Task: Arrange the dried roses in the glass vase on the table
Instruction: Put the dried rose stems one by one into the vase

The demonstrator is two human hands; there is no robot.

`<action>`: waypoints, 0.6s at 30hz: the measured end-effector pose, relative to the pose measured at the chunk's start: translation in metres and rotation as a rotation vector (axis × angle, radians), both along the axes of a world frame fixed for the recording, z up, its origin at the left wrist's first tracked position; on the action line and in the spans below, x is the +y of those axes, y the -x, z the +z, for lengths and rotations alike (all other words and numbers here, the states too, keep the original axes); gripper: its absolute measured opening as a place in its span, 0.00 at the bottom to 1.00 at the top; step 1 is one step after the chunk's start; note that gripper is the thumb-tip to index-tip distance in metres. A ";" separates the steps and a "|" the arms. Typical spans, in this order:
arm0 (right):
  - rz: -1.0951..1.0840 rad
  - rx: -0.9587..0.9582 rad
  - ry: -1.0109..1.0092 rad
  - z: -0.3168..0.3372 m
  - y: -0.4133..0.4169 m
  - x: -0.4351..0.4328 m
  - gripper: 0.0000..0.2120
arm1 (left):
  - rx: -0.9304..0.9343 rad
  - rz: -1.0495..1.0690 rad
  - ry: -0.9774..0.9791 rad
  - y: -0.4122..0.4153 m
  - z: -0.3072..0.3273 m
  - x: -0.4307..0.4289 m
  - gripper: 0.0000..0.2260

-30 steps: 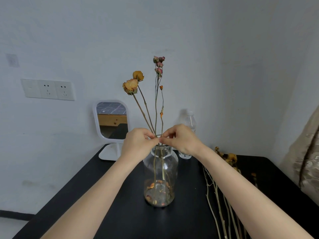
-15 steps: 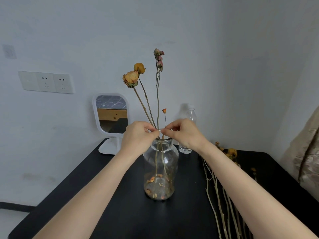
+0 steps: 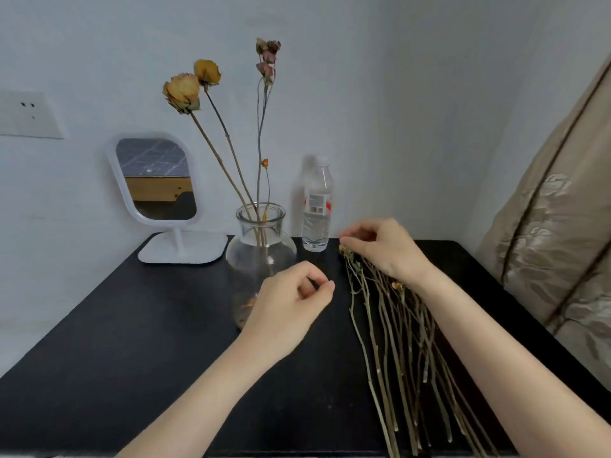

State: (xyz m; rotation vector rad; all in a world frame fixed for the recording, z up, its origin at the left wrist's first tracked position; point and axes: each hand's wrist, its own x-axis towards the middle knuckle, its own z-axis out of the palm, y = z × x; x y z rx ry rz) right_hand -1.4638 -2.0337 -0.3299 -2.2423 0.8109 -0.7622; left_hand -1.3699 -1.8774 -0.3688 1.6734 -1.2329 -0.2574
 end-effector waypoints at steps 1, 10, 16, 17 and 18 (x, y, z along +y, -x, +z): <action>-0.033 0.024 -0.014 -0.009 0.011 -0.005 0.06 | -0.006 -0.026 -0.060 0.007 -0.011 -0.006 0.04; -0.378 0.179 -0.141 -0.077 0.094 -0.036 0.07 | -0.017 0.034 -0.332 0.027 -0.064 -0.070 0.13; -0.477 0.238 -0.160 -0.095 0.102 -0.041 0.04 | -0.099 0.117 -0.436 0.031 -0.071 -0.096 0.15; -0.478 0.241 -0.150 -0.096 0.101 -0.041 0.05 | -0.109 0.118 -0.445 0.032 -0.071 -0.099 0.14; -0.473 0.242 -0.143 -0.097 0.099 -0.041 0.05 | -0.116 0.114 -0.449 0.033 -0.071 -0.101 0.12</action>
